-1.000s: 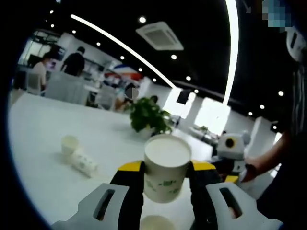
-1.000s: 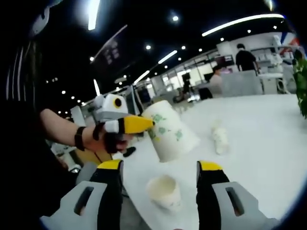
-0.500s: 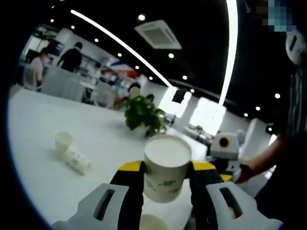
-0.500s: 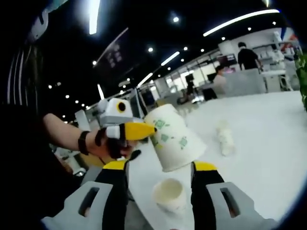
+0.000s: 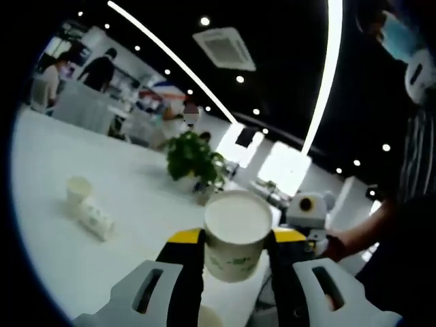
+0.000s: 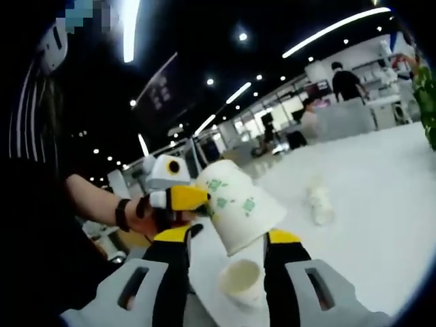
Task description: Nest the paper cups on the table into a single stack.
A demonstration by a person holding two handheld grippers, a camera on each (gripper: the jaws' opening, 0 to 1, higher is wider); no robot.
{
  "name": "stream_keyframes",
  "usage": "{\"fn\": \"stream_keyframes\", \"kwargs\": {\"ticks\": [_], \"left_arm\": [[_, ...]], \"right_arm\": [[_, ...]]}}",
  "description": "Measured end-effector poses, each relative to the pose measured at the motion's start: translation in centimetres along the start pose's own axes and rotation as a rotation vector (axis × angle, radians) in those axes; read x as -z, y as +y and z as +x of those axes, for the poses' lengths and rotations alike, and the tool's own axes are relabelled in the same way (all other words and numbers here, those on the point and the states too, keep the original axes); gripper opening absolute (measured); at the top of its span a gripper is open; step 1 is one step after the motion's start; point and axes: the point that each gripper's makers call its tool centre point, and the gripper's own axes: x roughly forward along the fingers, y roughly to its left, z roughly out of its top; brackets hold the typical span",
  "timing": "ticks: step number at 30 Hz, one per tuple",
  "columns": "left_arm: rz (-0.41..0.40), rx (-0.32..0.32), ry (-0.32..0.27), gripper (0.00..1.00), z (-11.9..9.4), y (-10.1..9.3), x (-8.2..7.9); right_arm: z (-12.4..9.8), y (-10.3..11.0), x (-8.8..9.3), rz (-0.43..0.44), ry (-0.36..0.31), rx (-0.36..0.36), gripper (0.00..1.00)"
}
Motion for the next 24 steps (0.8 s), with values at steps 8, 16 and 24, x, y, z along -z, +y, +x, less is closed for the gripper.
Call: {"fn": "stream_keyframes", "kwargs": {"ticks": [8,16,24], "left_arm": [[-0.020,0.019,0.005,0.36,0.02,-0.40,0.34],[-0.061,0.044,-0.003,0.36,-0.20,-0.58,0.42],[-0.072,0.056,-0.007,0.36,-0.34,-0.85,0.62]], "right_arm": [[-0.31,0.14,-0.18,0.041,-0.023,-0.016,0.29],[-0.55,0.25,-0.44,0.074,-0.041,-0.041,0.19],[-0.70,0.74,-0.59,0.080,-0.050,-0.071,0.13]]}}
